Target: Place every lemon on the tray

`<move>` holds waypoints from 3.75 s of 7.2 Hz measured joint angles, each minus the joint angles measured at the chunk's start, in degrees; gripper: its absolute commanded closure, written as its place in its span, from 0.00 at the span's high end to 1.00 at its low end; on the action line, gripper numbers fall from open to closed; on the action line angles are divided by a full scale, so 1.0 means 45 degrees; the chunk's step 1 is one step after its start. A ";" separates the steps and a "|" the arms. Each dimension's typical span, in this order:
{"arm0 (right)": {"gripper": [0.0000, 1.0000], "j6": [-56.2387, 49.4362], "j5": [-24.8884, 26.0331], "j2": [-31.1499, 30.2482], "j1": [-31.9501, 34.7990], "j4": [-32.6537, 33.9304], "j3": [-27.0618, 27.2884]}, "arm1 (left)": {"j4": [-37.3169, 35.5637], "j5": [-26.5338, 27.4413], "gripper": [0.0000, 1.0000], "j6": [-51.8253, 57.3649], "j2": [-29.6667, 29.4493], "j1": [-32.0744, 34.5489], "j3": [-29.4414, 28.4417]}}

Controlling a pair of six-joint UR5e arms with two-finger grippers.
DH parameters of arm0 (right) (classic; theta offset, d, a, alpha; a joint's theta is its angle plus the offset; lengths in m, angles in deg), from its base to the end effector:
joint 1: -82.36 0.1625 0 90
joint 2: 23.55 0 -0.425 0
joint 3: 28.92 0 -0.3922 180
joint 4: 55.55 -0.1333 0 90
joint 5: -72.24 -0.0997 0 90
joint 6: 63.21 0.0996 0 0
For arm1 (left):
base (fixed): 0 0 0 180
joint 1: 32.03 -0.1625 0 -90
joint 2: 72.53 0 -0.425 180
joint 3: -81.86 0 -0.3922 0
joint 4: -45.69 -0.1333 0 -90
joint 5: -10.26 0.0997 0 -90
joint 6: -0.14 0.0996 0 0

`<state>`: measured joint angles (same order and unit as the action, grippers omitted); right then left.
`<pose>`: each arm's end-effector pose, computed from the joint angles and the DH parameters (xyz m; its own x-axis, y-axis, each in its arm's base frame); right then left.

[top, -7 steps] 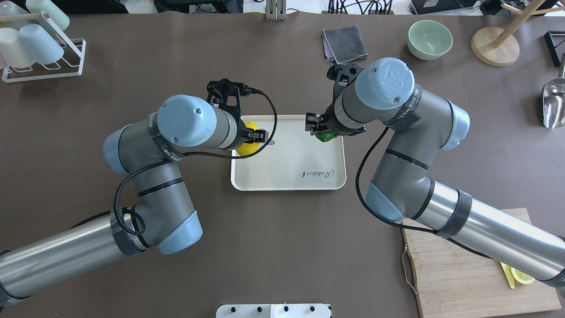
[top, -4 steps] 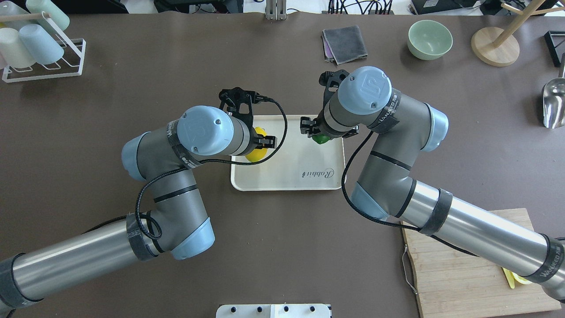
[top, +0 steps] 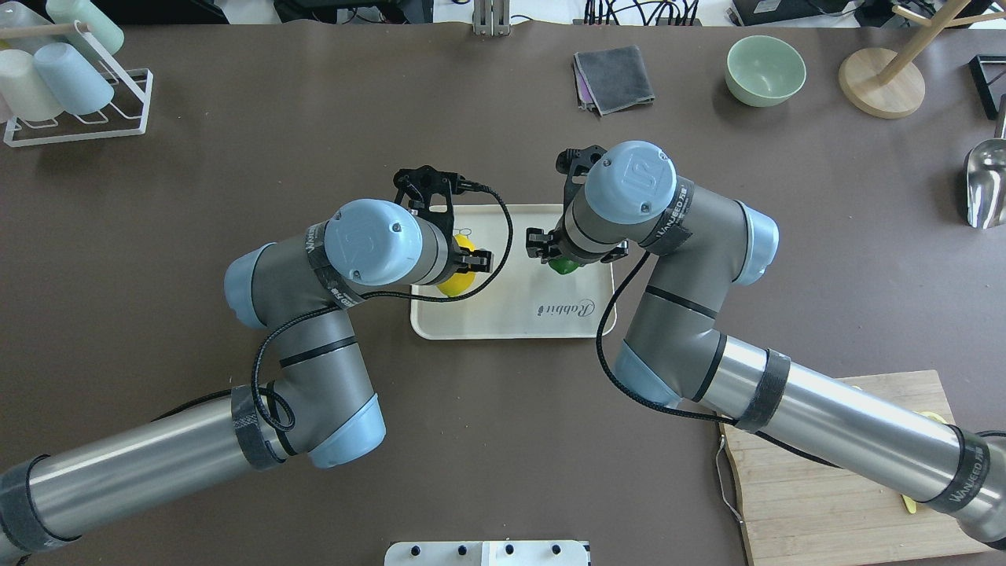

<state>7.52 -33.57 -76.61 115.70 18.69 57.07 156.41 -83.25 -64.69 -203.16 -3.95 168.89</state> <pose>-0.5452 -0.4857 0.2774 0.6387 0.0401 0.7684 -0.1558 0.9847 0.0781 0.5790 -0.4531 0.2126 0.5989 0.1616 -0.7843 0.1868 0.9242 0.3331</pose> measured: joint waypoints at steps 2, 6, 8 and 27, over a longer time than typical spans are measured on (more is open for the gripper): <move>0.80 -0.0058 0.0091 0.0018 -0.0147 0.0000 -0.0163 | -0.0014 0.0015 0.96 0.0012 0.0018 -0.0024 0.0020; 1.00 0.0056 0.0039 0.0201 0.0295 0.0016 -0.0256 | 0.0038 0.0546 0.98 0.0071 0.0079 -0.0066 0.0090; 1.00 -0.0004 -0.1012 0.0387 0.1193 0.0072 -0.0061 | -0.0043 0.0117 0.98 0.0700 0.0324 0.0786 0.0867; 1.00 -1.8522 -0.6017 -0.8209 1.2109 0.2670 0.0553 | -0.1991 -0.9017 0.98 1.4155 1.0094 1.3666 0.2476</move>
<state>-75.83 -60.65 -113.55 170.19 30.71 59.56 147.46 -123.82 -1.00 -157.74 57.55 180.04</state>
